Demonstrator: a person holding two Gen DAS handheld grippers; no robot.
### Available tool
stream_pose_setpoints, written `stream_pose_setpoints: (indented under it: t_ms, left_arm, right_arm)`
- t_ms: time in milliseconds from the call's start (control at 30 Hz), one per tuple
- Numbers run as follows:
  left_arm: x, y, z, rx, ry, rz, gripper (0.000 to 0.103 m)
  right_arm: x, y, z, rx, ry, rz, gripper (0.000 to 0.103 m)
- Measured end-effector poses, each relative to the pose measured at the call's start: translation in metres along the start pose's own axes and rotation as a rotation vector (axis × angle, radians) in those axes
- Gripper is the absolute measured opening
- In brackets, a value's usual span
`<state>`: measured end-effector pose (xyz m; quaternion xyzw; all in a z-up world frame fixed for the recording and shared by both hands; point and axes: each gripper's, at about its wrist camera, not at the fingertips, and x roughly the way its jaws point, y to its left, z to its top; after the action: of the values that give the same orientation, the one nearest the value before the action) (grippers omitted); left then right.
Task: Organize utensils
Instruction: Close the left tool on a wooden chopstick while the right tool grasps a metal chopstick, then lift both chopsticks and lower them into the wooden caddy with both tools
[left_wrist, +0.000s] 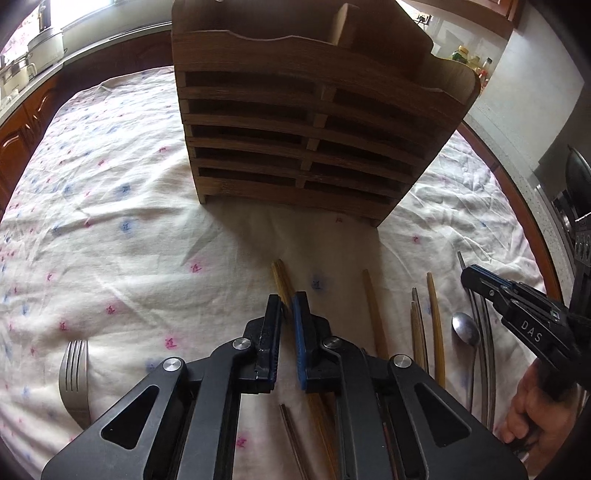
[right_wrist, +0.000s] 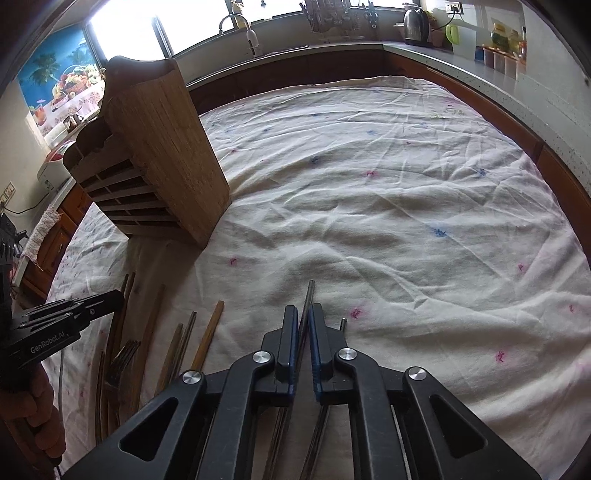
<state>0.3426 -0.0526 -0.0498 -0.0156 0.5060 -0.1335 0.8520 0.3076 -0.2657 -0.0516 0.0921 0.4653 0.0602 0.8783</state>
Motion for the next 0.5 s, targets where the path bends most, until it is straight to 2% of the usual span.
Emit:
stream_pose_setpoints:
  t_ms: [100, 267, 500]
  left_arm:
    - [-0.002, 0.0, 0.0, -0.017, 0.003, -0.024, 0.005]
    - [-0.024, -0.001, -0.001, -0.03, -0.036, -0.049, 0.005]
    - [-0.078, -0.002, -0.006, -0.029, -0.126, -0.095, 0.005]
  right_arm:
    - [-0.001, -0.003, 0.0, 0.024, 0.003, 0.031, 0.005]
    - [-0.02, 0.0, 0.001, 0.039, -0.032, 0.071, 0.005]
    - [-0.061, 0.007, 0.005, 0.034, -0.1, 0.115, 0.004]
